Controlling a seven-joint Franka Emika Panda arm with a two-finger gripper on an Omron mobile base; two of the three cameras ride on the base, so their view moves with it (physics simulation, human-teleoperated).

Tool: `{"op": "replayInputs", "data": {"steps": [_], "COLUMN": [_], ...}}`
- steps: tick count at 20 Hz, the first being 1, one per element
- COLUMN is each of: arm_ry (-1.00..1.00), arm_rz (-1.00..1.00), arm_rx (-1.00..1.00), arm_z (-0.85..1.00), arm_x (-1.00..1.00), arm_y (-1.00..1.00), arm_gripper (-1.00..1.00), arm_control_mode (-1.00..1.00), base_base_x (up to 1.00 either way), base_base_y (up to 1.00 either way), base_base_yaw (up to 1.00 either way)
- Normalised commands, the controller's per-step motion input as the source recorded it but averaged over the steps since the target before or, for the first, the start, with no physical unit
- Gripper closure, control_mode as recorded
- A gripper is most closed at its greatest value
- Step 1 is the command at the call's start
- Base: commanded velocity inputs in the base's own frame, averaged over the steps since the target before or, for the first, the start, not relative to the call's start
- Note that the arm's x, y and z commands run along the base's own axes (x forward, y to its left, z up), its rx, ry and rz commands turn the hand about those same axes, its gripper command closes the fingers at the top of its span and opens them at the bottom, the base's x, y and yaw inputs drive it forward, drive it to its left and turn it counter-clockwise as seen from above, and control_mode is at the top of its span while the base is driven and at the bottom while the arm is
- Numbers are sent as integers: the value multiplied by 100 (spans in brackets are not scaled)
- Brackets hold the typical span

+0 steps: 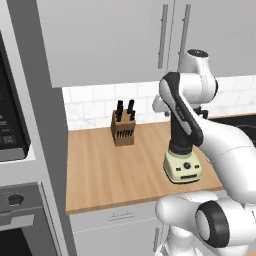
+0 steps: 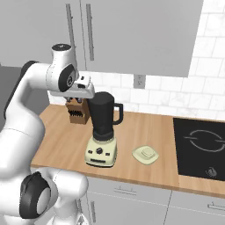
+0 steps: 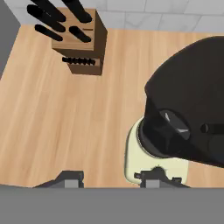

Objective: Close the lid blender by securely placing the lid on top.

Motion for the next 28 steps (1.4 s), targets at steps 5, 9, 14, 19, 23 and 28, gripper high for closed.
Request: {"op": "replayInputs", "data": {"steps": [5,9,14,19,23,28], "arm_ry": [-1,0,0,0,0,0], "arm_rz": [-8,-26,-27,-24,-20,-18], "arm_rx": [0,0,4,6,8,13], "arm_z": [-2,-13,-11,0,-5,-42], "arm_x": [-29,-65,-30,-12,0,0], "arm_y": [-11,-56,-81,-89,-85,-84], "arm_gripper": [-100,-100,-100,-100,-100,-100], "arm_control_mode": [-100,-100,-100,-100,-100,-100], "base_base_x": [0,0,0,0,0,0], "base_base_y": [0,0,0,0,0,0], "base_base_yaw": [0,0,0,0,0,0]}}
